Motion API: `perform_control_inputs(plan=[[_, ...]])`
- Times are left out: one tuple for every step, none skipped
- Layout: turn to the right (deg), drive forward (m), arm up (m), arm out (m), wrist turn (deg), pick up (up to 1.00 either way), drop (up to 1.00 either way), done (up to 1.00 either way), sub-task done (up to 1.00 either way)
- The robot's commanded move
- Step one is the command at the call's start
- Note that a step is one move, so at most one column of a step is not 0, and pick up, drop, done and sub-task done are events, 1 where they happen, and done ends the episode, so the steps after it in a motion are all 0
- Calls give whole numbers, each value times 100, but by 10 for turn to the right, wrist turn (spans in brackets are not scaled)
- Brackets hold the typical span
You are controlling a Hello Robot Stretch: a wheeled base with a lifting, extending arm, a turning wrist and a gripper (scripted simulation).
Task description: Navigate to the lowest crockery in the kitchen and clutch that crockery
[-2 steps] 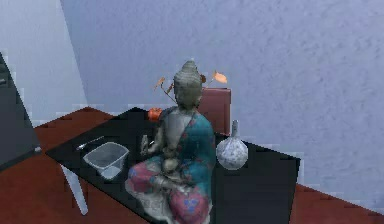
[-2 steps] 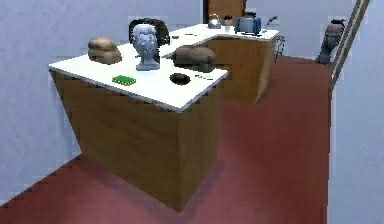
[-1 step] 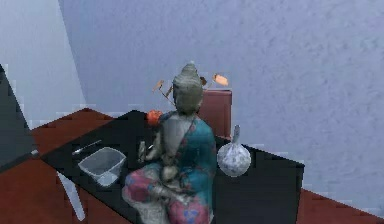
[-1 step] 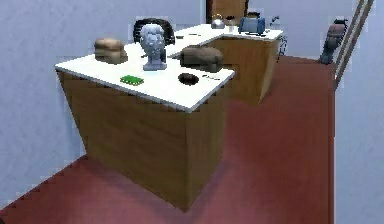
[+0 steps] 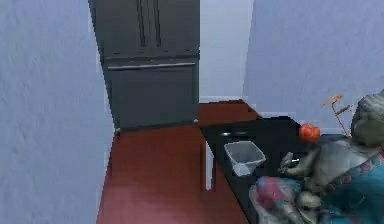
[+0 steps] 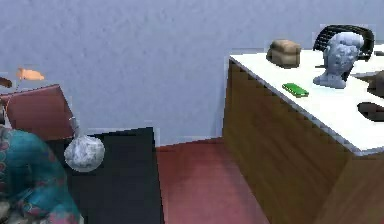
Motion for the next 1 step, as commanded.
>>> perform_control_inputs(plan=[[-450, 0, 0, 0, 0, 0, 0, 0, 0]])
